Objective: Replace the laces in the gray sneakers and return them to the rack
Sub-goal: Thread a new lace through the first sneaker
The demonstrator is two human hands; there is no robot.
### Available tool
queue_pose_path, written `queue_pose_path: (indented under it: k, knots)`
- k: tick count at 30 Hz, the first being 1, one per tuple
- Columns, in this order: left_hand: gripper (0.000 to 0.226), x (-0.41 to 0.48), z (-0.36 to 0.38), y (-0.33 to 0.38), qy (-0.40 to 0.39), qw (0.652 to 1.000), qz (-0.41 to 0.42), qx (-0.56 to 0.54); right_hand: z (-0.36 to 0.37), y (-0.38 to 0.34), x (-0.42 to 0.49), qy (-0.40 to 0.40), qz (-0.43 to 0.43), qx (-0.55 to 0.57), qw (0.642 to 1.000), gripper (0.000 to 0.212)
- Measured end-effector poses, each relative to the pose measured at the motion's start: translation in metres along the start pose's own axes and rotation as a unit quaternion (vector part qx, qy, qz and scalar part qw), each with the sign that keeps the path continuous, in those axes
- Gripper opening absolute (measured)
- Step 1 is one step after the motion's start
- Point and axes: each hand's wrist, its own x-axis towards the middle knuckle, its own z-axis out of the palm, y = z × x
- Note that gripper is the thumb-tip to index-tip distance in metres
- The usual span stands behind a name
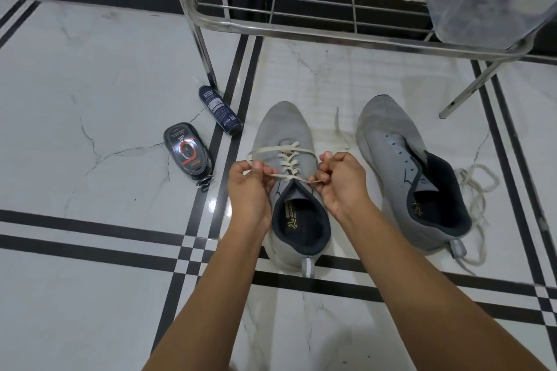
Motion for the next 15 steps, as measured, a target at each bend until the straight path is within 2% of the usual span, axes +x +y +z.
queue_pose_path:
  k: [5,8,11,15]
  knots:
    - [0.018,0.001,0.003,0.015,-0.090,0.990,-0.015,0.111,0.005,-0.014,-0.004,-0.042,-0.057,-0.184,0.980,0.017]
    - [0.012,-0.002,0.010,0.029,-0.158,0.962,0.020,0.224,0.013,-0.026,-0.013,-0.096,-0.088,-0.282,0.951,0.009]
    - [0.011,-0.006,0.024,0.048,-0.203,0.928,0.072,0.305,0.026,-0.041,-0.024,-0.121,-0.112,-0.300,0.940,0.011]
    - [0.014,-0.018,0.042,0.081,-0.229,0.903,0.135,0.338,0.040,-0.062,-0.041,-0.135,-0.148,-0.297,0.934,0.016]
